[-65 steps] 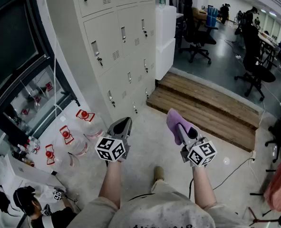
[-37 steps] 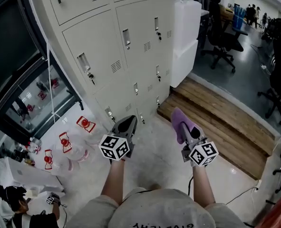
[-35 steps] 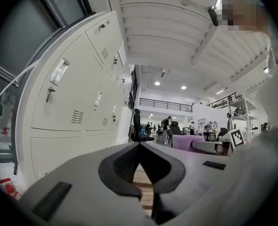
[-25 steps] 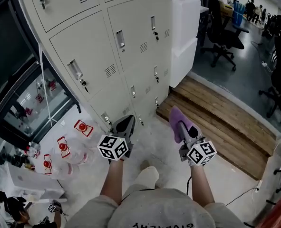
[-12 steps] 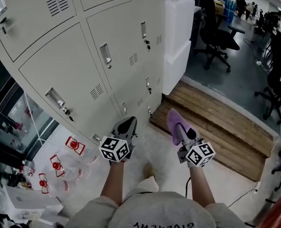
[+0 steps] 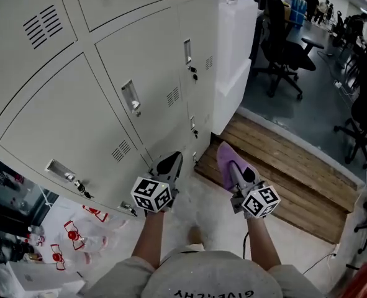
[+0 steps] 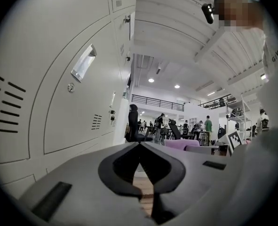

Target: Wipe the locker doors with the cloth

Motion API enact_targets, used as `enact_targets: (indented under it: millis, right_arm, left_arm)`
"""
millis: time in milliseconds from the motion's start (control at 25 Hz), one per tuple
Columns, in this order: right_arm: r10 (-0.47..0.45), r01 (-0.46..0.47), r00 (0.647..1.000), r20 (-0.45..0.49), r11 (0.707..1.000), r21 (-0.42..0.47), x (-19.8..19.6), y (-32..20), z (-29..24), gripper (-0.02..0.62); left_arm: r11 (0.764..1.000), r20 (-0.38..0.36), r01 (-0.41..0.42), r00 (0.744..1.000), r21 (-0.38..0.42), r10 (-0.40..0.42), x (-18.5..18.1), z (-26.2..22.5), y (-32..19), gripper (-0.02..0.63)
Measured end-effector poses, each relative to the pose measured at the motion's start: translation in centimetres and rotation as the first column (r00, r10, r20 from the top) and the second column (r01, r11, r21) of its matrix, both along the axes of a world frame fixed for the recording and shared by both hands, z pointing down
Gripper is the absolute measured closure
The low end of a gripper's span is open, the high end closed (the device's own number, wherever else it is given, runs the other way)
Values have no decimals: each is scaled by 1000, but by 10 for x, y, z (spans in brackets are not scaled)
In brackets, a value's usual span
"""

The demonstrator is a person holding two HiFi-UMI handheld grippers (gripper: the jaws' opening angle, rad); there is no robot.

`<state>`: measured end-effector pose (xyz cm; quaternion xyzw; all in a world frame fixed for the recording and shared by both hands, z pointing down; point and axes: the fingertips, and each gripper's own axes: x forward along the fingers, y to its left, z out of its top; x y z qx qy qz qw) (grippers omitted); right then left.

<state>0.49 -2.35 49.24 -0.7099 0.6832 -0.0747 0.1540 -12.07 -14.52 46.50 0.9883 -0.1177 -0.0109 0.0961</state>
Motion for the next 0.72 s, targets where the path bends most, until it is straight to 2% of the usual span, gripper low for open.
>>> enact_targets:
  millis: [320,720]
  right_arm:
    - [2,-1,1000,-8,999,41,32,-67,-10,540]
    - [-39,48,997,-68,989,136,73,-131,-62,540]
  left_arm:
    - [1000,-13,-20,1000,3,20,37,-7,-50,607]
    - [999,-14,8,1000,42,-8,82,-39,-92,607]
